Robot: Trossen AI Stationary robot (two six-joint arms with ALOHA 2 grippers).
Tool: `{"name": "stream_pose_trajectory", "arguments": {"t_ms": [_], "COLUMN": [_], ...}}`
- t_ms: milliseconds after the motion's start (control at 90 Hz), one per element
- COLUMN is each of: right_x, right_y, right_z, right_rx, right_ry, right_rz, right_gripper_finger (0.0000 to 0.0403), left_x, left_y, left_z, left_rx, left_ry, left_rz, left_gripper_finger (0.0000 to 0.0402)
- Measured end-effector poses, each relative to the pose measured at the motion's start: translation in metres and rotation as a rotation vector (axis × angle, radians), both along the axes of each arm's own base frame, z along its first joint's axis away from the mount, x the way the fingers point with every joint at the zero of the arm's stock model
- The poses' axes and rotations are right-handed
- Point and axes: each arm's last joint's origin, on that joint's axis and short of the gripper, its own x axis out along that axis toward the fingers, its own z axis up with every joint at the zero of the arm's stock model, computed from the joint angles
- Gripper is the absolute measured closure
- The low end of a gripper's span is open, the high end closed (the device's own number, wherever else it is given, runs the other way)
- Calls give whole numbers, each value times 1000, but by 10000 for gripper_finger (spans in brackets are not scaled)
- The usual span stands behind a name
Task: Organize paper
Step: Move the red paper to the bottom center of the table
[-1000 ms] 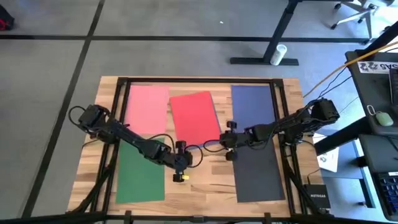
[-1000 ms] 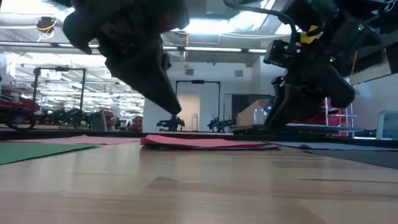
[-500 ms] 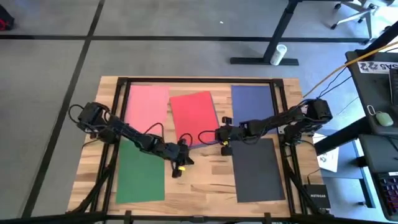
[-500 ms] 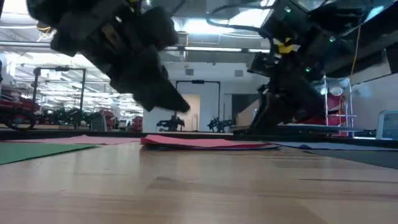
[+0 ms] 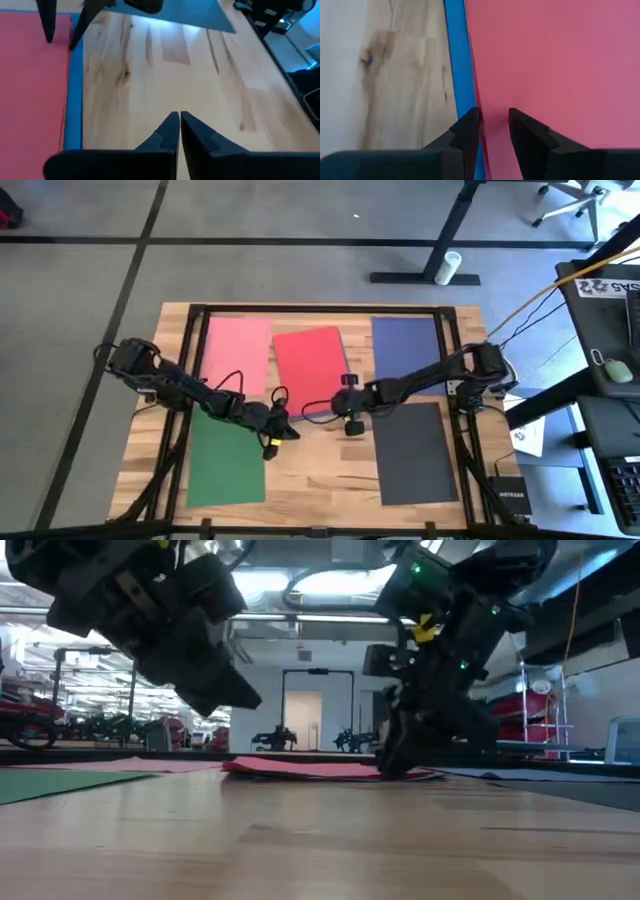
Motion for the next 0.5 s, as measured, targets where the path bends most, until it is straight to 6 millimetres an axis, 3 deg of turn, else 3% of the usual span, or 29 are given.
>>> {"name": "stream_pose_trajectory", "arguments": {"t_ms": [267, 500], "right_x": [2, 1], "right_y": [-1, -1], "right_z": [2, 2], "right_rx": [-6, -4], "right_ry": [3, 18], "right_rz": [-9, -5], "right_gripper_finger": [314, 396], "left_x": [-2, -2], "left_y": [1, 1], "left_z": [-2, -2], "left_rx": [1, 2], "left_ry": [3, 4], "left_rz": [1, 2], "left_gripper_finger": [402, 402]}}
